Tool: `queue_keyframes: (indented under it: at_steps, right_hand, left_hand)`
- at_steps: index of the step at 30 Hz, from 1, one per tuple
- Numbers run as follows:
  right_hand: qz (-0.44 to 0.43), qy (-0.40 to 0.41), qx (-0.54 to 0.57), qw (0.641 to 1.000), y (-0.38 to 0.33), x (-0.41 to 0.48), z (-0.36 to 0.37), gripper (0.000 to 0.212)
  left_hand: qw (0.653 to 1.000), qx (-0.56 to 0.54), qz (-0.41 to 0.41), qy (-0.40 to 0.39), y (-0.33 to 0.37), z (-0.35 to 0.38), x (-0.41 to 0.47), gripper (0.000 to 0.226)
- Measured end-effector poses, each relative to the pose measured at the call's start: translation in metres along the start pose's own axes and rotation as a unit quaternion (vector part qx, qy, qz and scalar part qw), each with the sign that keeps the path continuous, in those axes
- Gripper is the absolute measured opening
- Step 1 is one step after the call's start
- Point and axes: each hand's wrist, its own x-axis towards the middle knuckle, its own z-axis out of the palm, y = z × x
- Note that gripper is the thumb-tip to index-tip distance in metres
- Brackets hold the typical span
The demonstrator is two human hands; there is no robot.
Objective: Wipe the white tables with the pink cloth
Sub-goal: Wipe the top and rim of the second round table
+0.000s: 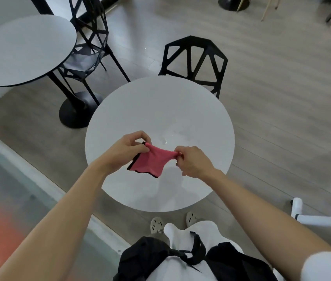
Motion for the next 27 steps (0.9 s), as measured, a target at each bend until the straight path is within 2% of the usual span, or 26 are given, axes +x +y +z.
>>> queue_keyframes:
  at_steps: [3,5,7,9,11,13,15,17,19,21,22,24,25,27]
  right_hand:
    - [0.023,-0.009,0.114,0.993,0.004,0.005,-0.017,0.022]
    - [0.016,0.011,0.171,0.985,0.003,0.007,-0.025,0.026]
    - [-0.054,0.028,0.116,0.991,0.004,0.001,-0.031,0.018]
    - [-0.123,-0.029,0.091,0.988,0.007,-0.007,-0.035,0.013]
    - [-0.145,-0.089,0.095,0.981,0.017,-0.014,-0.039,0.037]
    - [-0.143,-0.101,0.094,0.980,0.030,-0.017,-0.047,0.059]
    - [-0.120,-0.097,0.108,0.982,0.045,-0.019,-0.059,0.066]
    - [-0.098,-0.092,0.140,0.981,0.059,-0.015,-0.072,0.058]
    - [-0.050,-0.092,0.224,0.969,0.077,-0.001,-0.083,0.044]
    - [0.073,-0.080,0.338,0.935,0.105,0.024,-0.087,0.047]
    - [0.148,-0.046,0.351,0.923,0.122,0.037,-0.087,0.053]
    - [0.225,0.048,0.199,0.953,0.155,0.048,-0.079,0.054]
    - [0.223,0.085,0.113,0.965,0.167,0.048,-0.070,0.050]
    - [0.154,0.097,0.049,0.982,0.174,0.042,-0.042,0.039]
  left_hand:
    - [1.000,0.019,-0.009,-0.019,0.004,0.012,0.002,0.011]
    - [0.999,0.027,-0.017,-0.017,0.001,0.024,0.007,0.015]
    - [0.999,0.033,-0.006,-0.006,-0.004,0.038,0.017,0.019]
    - [0.998,0.064,0.011,0.020,-0.009,0.053,0.029,0.021]
    - [0.996,0.084,0.019,0.021,-0.010,0.069,0.038,0.020]
    - [0.998,0.069,0.007,-0.001,-0.013,0.083,0.046,0.019]
    - [0.999,0.047,0.009,-0.005,-0.014,0.094,0.049,0.017]
    - [0.999,0.023,0.026,0.014,-0.010,0.102,0.053,0.015]
    - [0.997,0.019,0.044,0.062,-0.008,0.107,0.063,0.018]
    - [0.990,0.063,0.031,0.121,-0.012,0.112,0.079,0.031]
    - [0.984,0.104,0.013,0.143,-0.020,0.113,0.087,0.043]
    - [0.966,0.203,-0.047,0.151,-0.042,0.113,0.101,0.061]
    - [0.955,0.249,-0.082,0.141,-0.055,0.113,0.105,0.066]
    - [0.930,0.314,-0.141,0.129,-0.085,0.112,0.105,0.070]
